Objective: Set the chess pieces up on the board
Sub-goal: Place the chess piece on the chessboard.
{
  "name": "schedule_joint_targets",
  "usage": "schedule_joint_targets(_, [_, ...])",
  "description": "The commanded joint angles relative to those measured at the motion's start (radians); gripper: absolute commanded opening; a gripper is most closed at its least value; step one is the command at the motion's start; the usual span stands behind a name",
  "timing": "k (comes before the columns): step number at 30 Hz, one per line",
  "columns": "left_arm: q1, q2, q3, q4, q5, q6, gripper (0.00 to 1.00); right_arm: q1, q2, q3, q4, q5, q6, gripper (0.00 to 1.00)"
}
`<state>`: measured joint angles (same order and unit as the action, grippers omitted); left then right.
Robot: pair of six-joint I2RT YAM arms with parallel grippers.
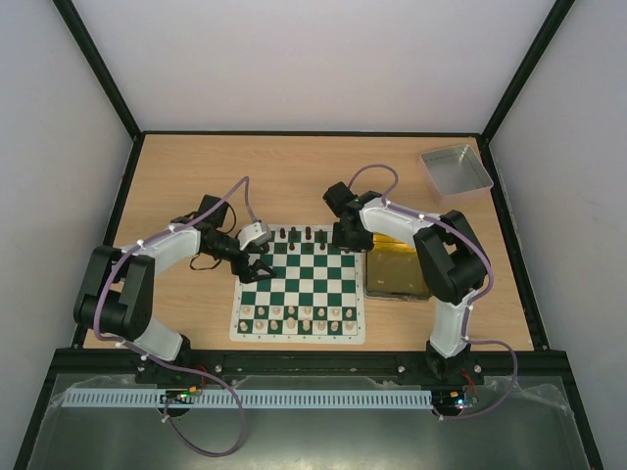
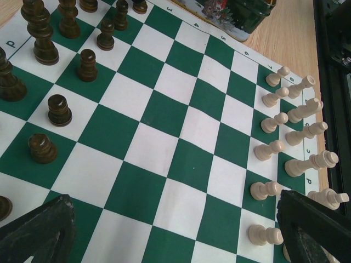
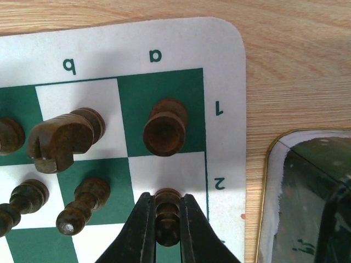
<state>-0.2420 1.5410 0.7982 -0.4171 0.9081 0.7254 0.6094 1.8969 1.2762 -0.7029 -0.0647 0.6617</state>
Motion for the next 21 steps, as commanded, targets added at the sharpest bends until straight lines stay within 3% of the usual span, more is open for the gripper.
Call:
schedule_joint_targets(1, [-0.005,0.001,0.001,-0.001,0.015,0.011,0.99,0.006,0.013,0.012,0.0,0.041,-0.001,0.06])
schedule_joint_targets(21, [-0.004,0.006,0.002,0.002,0.009,0.005,0.99,0.006,0.01,0.016,0.012,0.045,0.006,0.05])
